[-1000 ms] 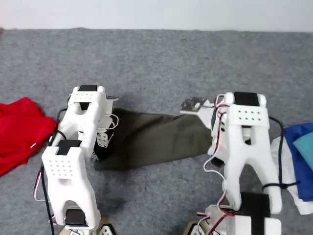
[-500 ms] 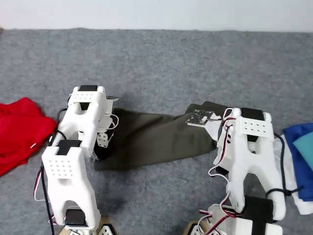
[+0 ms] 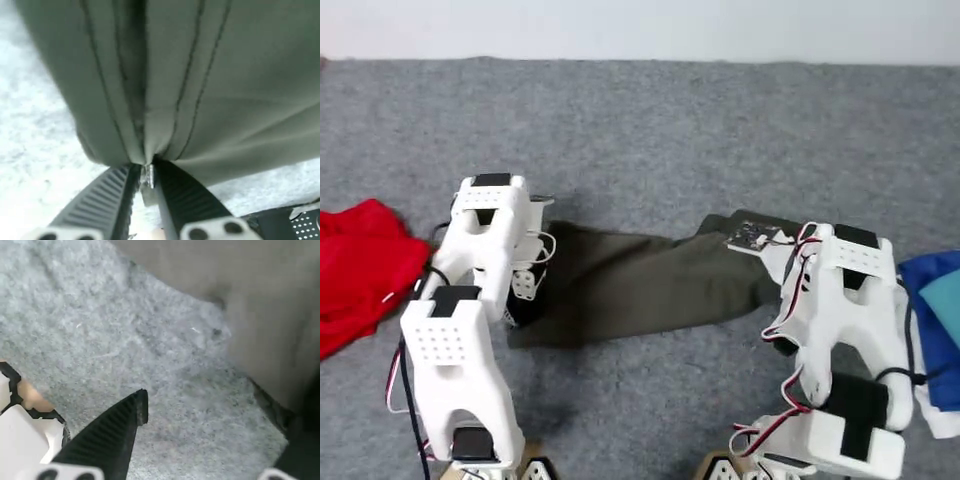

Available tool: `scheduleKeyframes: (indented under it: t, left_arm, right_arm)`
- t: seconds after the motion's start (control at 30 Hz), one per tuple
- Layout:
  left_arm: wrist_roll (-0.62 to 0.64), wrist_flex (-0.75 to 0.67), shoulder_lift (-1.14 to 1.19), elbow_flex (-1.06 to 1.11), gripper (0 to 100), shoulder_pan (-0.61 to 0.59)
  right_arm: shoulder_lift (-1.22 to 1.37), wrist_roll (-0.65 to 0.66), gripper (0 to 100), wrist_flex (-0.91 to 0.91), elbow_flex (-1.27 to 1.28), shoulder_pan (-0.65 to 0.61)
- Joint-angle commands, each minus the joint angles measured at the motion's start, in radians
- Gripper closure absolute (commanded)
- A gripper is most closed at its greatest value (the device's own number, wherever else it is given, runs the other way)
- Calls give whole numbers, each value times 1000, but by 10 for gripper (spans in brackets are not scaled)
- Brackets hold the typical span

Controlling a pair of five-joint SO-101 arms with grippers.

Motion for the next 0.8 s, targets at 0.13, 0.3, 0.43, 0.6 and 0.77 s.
scheduleKeyframes:
  t: [0.13,0.3,0.43,0.6,0.77]
  left_arm:
    - [-9,20,-37,-7,988,-83]
    - [-14,20,-37,-7,988,-107]
    - [-14,20,-37,-7,988,-118]
    - [-14,20,-37,-7,988,-118]
    - [-14,20,-37,-5,988,-118]
  right_arm:
    - [8,3,934,-94,-11,18]
    - [10,3,957,-189,-11,22]
    - [10,2,908,-211,-11,24]
    - [10,2,838,-208,-5,24]
    - [76,2,907,-229,-20,24]
